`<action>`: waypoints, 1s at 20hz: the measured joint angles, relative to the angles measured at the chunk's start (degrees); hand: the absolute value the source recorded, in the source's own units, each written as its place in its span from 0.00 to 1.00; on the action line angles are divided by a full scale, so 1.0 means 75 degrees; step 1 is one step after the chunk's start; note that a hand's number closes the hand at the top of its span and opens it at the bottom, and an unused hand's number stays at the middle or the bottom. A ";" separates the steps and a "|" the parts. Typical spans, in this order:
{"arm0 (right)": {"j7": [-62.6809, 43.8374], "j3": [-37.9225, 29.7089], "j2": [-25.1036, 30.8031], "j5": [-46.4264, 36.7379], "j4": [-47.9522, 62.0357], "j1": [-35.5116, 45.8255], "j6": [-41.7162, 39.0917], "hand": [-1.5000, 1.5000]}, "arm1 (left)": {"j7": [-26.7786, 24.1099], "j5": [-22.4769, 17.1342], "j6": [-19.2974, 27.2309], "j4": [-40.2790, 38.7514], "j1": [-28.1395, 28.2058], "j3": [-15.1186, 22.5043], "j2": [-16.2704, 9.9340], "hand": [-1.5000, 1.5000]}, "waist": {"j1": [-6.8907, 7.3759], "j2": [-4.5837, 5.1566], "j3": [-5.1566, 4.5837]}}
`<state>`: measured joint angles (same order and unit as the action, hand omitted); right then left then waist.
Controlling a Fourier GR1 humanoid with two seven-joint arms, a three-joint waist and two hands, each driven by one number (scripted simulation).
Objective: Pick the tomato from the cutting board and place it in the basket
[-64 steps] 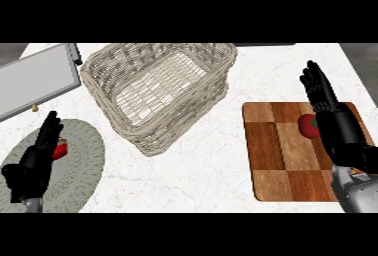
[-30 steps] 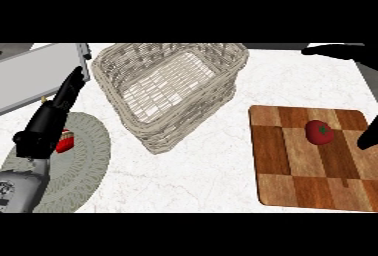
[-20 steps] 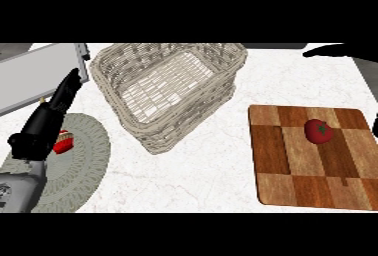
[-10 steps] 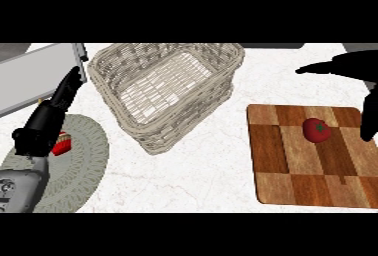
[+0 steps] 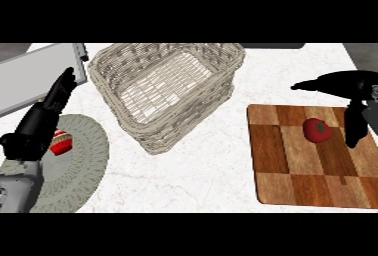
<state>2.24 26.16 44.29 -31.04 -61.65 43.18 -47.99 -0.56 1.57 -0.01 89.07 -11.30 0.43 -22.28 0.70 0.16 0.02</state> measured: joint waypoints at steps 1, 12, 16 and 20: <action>0.0117 -0.0048 0.0003 -0.0121 0.0047 -0.0065 0.0057 0.00 | -0.0009 -0.0048 -0.0093 -0.0082 -0.0042 -0.0096 -0.0037 0.50 | -0.0013 0.0000 0.0001; 0.1171 -0.0444 -0.0594 -0.1503 0.0892 -0.0389 0.1026 0.00 | -0.0103 0.0284 -0.0234 -0.0232 -0.0081 -0.0238 0.0299 0.50 | -0.0043 -0.0011 -0.0003; 0.1338 -0.0632 -0.0784 -0.1906 0.1023 -0.0664 0.1418 0.00 | -0.0101 0.0440 -0.0240 -0.0072 0.0061 -0.0231 0.0434 0.50 | -0.0049 -0.0014 0.0000; 0.1318 -0.0901 -0.1029 -0.2130 0.0930 -0.0910 0.1431 0.00 | -0.0159 0.0547 -0.0284 -0.0066 0.0082 -0.0290 0.0550 0.50 | -0.0066 -0.0019 -0.0001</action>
<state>12.13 19.40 36.58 -47.01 -54.67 36.36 -37.26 -1.75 5.67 -2.14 88.57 -10.68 -1.74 -18.16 0.21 0.02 0.01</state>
